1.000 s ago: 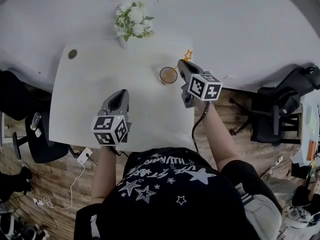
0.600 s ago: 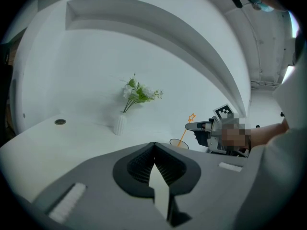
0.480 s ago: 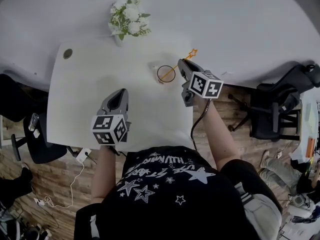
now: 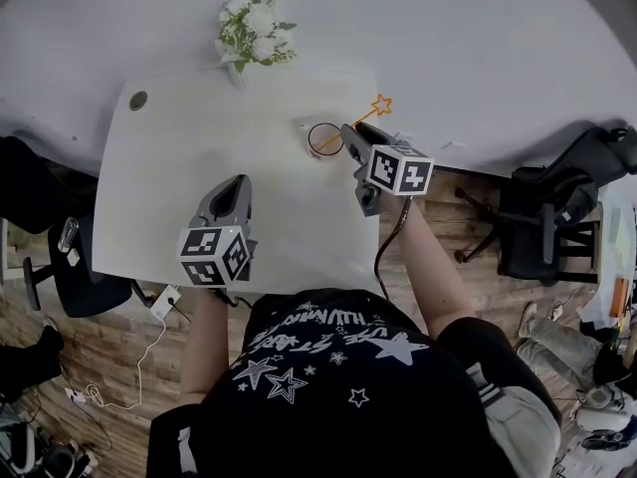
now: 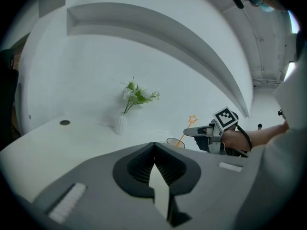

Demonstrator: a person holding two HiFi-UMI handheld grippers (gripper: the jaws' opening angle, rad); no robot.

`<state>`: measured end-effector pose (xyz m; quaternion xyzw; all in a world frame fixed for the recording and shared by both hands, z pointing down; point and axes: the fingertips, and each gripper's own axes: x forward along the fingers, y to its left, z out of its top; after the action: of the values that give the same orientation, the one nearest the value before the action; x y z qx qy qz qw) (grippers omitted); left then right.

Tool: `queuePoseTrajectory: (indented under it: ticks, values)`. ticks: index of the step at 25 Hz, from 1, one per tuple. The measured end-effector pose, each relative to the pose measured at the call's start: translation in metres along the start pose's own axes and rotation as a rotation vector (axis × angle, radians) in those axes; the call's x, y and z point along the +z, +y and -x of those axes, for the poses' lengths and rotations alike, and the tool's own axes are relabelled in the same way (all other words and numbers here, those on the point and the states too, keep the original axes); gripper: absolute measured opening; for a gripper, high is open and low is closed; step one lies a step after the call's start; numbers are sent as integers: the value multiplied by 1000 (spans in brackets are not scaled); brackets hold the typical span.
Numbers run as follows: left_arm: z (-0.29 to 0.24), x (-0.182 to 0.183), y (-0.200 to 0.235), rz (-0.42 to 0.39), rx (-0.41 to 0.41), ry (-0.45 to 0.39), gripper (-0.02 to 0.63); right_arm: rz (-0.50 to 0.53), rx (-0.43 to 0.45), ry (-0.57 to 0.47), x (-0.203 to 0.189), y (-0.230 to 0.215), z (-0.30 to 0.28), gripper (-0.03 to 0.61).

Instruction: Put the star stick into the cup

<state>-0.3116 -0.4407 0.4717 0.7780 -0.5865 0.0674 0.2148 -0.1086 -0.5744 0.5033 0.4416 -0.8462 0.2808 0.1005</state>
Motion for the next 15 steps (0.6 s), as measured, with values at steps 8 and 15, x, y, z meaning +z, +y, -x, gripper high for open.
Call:
queuePoseTrajectory:
  ticks: [8, 15]
  values:
    - [23, -3, -26, -16, 32, -16, 2, 8, 23, 1, -10, 2, 21, 161]
    - [44, -4, -46, -26, 68, -37, 2, -11, 54, 14, -26, 5, 40, 152]
